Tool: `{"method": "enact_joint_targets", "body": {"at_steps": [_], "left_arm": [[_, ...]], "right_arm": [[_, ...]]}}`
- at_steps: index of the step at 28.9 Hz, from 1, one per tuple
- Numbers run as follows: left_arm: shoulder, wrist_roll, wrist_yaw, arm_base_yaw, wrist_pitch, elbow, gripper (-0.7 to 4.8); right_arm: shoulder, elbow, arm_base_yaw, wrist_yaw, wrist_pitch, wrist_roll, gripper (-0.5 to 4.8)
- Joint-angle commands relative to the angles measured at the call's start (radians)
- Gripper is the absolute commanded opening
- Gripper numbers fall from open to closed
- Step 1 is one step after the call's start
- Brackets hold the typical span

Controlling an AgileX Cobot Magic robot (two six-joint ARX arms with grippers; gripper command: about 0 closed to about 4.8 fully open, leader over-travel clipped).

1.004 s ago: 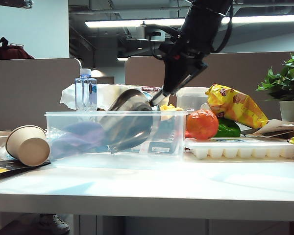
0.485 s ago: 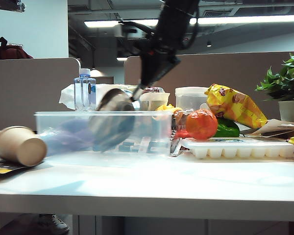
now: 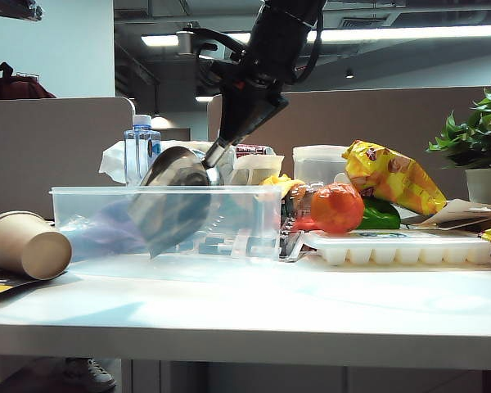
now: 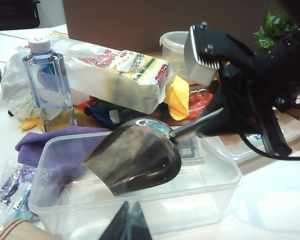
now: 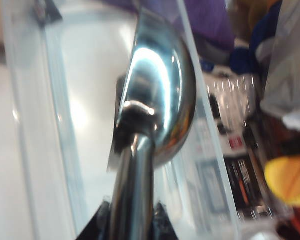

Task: Pick up the metal ice scoop from the table and place it inside the transparent plastic box.

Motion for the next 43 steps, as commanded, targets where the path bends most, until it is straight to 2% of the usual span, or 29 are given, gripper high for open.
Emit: {"method": "enact_joint_targets", "body": {"at_steps": [1,13,15,19,23,24,26,27,29,30,31,32,34,36,39,43], "left_arm": [[-0.002,0.001,0.003,0.001,0.005,0.006,-0.05],[-0.002,0.001,0.003,0.001,0.005,0.006,-0.05],[-0.002,0.001,0.003,0.001,0.005,0.006,-0.05],[-0.002,0.001,0.003,0.001,0.004,0.006,-0.05],[-0.002,0.001,0.003,0.001,0.004,0.006,-0.05],[-0.002,0.001,0.003,0.001,0.004,0.006,-0.05],[-0.002,0.001,0.003,0.001,0.005,0.006,-0.05],[-0.002,0.001,0.003,0.001,0.005,0.006,-0.05],[-0.002,0.001,0.003,0.001,0.004,0.006,-0.05],[-0.002,0.001,0.003,0.001,0.004,0.006,-0.05],[-0.002,0.001,0.003,0.001,0.004,0.006,-0.05],[-0.002,0.001,0.003,0.001,0.005,0.006,-0.05],[-0.002,0.001,0.003,0.001,0.004,0.006,-0.05],[-0.003,0.001,0.003,0.001,0.004,0.006,-0.05],[-0.005,0.001,0.003,0.001,0.004,0.006,-0.05],[-0.026,0.001,0.003,0.001,-0.001,0.006,-0.05]], "right_arm": [[-0.006,0.006,0.002,-0.094,0.107,0.066,-0.06],[0.064,0.006,0.009,-0.118,0.154,0.109,-0.05],[0.076,0.006,0.009,-0.115,0.149,0.11,0.08],[0.077,0.006,0.009,-0.111,0.13,0.112,1.18],[0.075,0.006,-0.001,-0.106,0.092,0.112,1.69],[0.075,0.006,-0.001,-0.092,0.079,0.112,2.0],[0.074,0.008,-0.003,-0.059,0.046,0.112,3.12],[0.074,0.008,-0.003,-0.044,0.032,0.112,3.48],[0.072,0.008,-0.003,-0.042,0.0,0.112,3.66],[0.07,0.008,-0.003,-0.042,-0.011,0.112,3.64],[0.066,0.008,-0.003,-0.041,-0.022,0.112,3.39],[0.061,0.008,-0.003,-0.042,-0.027,0.112,2.72],[0.045,0.008,-0.003,-0.047,-0.032,0.116,0.1],[0.021,0.008,-0.003,-0.05,-0.028,0.122,-0.08],[-0.023,0.008,-0.003,-0.049,-0.008,0.14,-0.09],[-0.085,0.006,-0.012,-0.049,0.013,0.237,-0.09]]}}
